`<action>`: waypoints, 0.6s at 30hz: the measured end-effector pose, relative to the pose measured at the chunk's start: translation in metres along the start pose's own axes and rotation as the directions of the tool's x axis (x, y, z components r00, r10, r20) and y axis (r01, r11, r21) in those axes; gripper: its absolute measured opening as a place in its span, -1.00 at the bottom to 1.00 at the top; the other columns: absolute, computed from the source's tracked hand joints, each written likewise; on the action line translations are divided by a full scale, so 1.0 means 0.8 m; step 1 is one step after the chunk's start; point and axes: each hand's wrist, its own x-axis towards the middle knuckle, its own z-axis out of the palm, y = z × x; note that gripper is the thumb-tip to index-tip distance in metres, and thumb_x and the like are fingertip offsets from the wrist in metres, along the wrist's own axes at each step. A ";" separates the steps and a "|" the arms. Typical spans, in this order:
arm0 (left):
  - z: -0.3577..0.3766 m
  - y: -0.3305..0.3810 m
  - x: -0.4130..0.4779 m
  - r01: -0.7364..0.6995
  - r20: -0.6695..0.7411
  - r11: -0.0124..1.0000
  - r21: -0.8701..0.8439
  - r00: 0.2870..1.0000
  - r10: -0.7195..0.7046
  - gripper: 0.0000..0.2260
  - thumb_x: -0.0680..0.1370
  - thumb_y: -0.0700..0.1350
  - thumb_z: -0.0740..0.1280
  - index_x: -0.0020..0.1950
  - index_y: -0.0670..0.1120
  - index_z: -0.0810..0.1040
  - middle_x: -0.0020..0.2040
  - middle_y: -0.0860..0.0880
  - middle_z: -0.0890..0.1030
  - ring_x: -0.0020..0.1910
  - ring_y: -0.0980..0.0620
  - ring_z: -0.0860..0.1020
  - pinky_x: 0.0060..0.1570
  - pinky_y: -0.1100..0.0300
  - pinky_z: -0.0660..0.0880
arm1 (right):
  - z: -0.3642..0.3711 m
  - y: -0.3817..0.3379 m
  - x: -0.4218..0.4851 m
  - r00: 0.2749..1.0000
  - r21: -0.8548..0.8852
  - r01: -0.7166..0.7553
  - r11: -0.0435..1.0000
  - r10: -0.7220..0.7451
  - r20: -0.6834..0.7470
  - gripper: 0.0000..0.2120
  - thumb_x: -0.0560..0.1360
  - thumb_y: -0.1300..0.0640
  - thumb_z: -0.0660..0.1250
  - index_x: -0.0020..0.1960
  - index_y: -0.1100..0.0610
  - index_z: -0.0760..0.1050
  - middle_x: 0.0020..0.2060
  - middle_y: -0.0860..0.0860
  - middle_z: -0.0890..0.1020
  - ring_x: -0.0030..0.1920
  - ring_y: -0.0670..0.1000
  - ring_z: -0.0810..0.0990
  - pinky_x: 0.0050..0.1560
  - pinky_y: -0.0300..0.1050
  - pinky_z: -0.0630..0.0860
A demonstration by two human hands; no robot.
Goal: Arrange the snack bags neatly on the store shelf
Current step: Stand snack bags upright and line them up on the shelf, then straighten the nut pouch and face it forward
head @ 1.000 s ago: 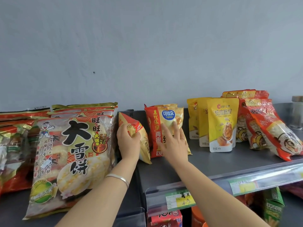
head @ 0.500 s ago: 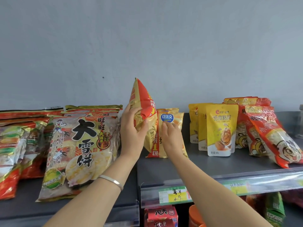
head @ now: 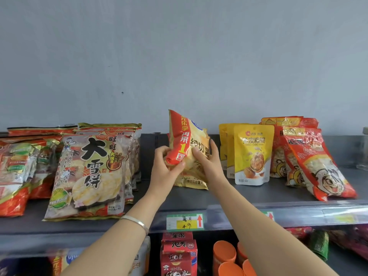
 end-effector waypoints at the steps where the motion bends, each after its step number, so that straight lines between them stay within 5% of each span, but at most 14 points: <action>1: -0.002 -0.007 -0.005 0.055 0.046 0.998 0.033 0.997 -0.057 -0.59 0.48 -0.15 0.41 0.21 0.01 0.29 0.19 -0.03 0.48 0.06 0.15 0.51 -0.17 0.46 0.47 | -0.005 0.005 -0.004 0.999 -0.093 0.003 0.996 -0.007 -0.045 -0.04 0.23 -0.18 0.57 0.47 -0.20 0.10 0.24 -0.02 0.51 0.18 0.03 0.60 0.13 0.15 0.58; 3: -0.006 -0.020 -0.012 0.161 0.085 0.983 0.085 0.982 -0.168 -0.56 0.48 -0.06 0.41 0.25 0.06 0.27 0.22 -0.02 0.48 0.08 0.14 0.51 -0.09 0.40 0.46 | -0.015 0.023 -0.009 0.994 -0.358 0.012 0.934 -0.051 -0.099 0.07 0.06 -0.35 0.56 0.44 -0.32 0.08 0.28 -0.03 0.47 0.26 0.03 0.52 0.20 0.21 0.52; 7: -0.002 -0.040 -0.015 0.235 0.034 0.912 0.337 0.965 -0.261 -0.44 0.54 0.05 0.31 0.45 0.08 0.10 0.34 -0.03 0.42 0.24 -0.03 0.47 0.15 0.06 0.47 | -0.013 0.039 -0.018 1.000 -0.663 0.001 0.748 -0.003 -0.002 0.15 0.05 -0.42 0.44 0.47 -0.34 -0.14 0.37 -0.02 0.36 0.37 0.04 0.37 0.25 0.25 0.46; 10: 0.003 -0.046 -0.020 0.189 -0.030 0.863 0.469 0.980 -0.198 -0.39 0.57 0.04 0.24 0.51 0.07 -0.03 0.42 -0.02 0.32 0.31 -0.04 0.41 0.10 0.03 0.46 | -0.012 0.042 -0.016 0.997 -0.587 0.012 0.810 0.032 0.064 0.07 0.13 -0.50 0.38 0.47 -0.35 -0.12 0.40 -0.12 0.36 0.37 0.00 0.40 0.27 0.23 0.46; 14: 0.004 -0.053 -0.029 0.042 -0.094 0.816 0.576 0.995 0.015 -0.40 0.58 0.00 0.21 0.53 0.07 -0.04 0.43 -0.03 0.22 0.32 0.00 0.36 0.02 0.10 0.48 | -0.016 0.040 -0.021 0.995 -0.567 0.028 0.823 0.033 0.097 -0.17 0.42 -0.30 0.31 0.53 -0.23 -0.08 0.37 -0.11 0.43 0.32 -0.01 0.46 0.28 0.16 0.46; 18: 0.005 -0.060 -0.031 -0.026 -0.085 0.771 0.637 0.991 0.103 -0.45 0.58 0.01 0.20 0.52 0.03 0.04 0.44 -0.06 0.18 0.35 -0.02 0.33 0.13 -0.01 0.51 | -0.016 0.042 -0.020 0.997 -0.596 0.052 0.802 -0.008 0.077 -0.12 0.33 -0.41 0.24 0.53 -0.21 -0.04 0.37 -0.11 0.43 0.33 -0.01 0.46 0.25 0.17 0.48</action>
